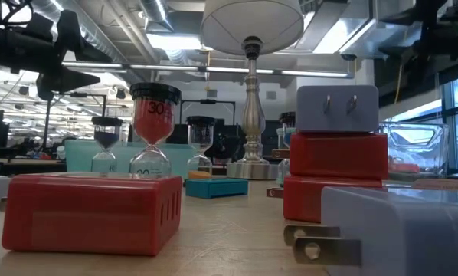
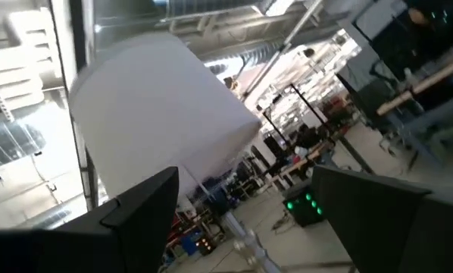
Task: Pick & Place Office items
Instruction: Put the light blue hourglass into the transparent bin
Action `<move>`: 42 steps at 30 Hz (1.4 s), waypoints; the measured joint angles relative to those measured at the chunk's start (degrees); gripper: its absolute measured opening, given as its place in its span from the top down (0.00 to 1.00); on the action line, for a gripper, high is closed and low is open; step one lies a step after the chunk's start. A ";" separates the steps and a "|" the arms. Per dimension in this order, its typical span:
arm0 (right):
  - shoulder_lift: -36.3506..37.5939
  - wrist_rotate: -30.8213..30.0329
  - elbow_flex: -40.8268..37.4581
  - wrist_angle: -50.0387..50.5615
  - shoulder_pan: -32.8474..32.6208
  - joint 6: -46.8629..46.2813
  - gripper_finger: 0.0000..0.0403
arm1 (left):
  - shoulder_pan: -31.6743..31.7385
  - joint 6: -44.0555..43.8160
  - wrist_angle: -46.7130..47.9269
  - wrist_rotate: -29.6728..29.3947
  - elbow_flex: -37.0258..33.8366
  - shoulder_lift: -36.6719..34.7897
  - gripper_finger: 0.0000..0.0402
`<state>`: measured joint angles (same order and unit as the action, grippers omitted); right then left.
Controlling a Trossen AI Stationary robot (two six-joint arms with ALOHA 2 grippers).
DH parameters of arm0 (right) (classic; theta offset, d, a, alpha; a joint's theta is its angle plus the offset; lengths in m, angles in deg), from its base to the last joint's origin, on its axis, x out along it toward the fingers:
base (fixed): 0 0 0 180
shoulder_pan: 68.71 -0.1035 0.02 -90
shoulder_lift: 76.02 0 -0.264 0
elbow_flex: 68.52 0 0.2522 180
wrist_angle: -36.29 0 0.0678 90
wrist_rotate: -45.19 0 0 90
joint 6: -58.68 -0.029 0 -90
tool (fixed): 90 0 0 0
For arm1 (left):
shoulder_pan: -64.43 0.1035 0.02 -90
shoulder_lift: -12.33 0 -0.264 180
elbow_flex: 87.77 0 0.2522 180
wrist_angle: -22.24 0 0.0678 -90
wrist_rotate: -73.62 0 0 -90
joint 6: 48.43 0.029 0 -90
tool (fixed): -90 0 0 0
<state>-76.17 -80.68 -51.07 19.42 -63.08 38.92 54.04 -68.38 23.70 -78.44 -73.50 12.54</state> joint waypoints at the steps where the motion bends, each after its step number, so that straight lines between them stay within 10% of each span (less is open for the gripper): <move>1: -0.35 0.20 1.22 0.73 0.00 1.53 0.24 | 0.00 0.85 -0.81 0.02 -0.01 0.00 0.28; 14: -22.83 1.57 25.75 31.08 0.01 12.08 0.24 | 4.03 4.66 -6.00 0.05 -0.02 0.00 0.28; 28: -49.06 19.66 32.19 31.12 0.00 8.36 0.24 | 7.56 4.69 -2.39 -4.39 0.00 0.00 0.28; 42: -65.71 22.01 32.21 30.01 0.00 9.54 0.24 | 7.54 4.68 -0.62 -2.47 0.00 0.00 0.28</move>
<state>-141.88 -58.67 -18.86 49.43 -63.08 48.45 61.58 -63.70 23.07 -80.91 -73.50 12.54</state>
